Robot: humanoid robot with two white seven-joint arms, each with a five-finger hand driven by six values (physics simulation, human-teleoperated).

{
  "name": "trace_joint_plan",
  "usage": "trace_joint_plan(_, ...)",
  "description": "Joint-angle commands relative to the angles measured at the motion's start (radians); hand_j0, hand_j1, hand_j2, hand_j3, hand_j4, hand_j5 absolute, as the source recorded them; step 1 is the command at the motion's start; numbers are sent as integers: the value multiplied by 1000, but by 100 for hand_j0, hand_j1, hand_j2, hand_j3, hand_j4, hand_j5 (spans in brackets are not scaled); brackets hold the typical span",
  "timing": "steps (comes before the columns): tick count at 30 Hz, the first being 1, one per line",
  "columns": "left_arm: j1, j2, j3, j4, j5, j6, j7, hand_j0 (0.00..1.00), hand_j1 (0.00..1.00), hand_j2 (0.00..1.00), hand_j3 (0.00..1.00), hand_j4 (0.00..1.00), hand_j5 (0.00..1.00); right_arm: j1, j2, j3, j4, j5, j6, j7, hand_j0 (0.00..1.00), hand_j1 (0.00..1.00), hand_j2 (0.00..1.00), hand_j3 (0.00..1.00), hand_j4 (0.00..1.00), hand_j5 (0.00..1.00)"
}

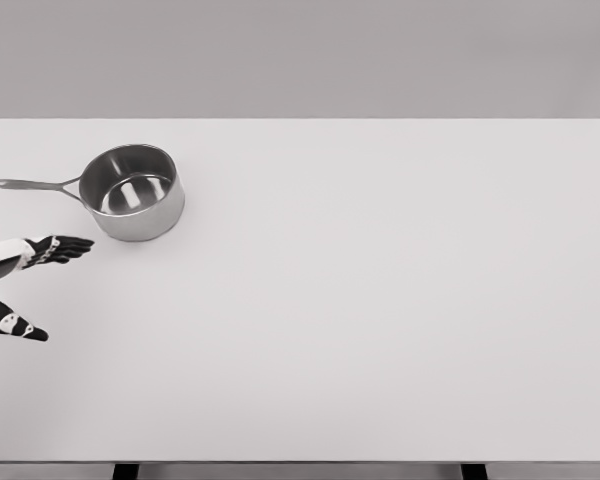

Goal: Rotate pot handle

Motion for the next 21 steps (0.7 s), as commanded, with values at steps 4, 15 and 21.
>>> trace_joint_plan(4, 0, 7, 4, -83, 0, -357, -4, 100, 100, 100, 100, 100, 100, 0, 0, -1, 0, 0, 1, 1, 100, 100, 100, 100, 100, 100)
trace_joint_plan(15, -64, -119, 147, -83, -1, -357, -40, 100, 100, 100, 100, 100, 100, 0, 0, 1, 0, 0, 0, 0, 100, 100, 100, 100, 100, 100)
trace_joint_plan(21, -132, -159, 147, -83, -1, -357, -40, 100, 100, 100, 100, 100, 100, 0, 0, -1, 0, 0, 1, 1, 100, 100, 100, 100, 100, 100)
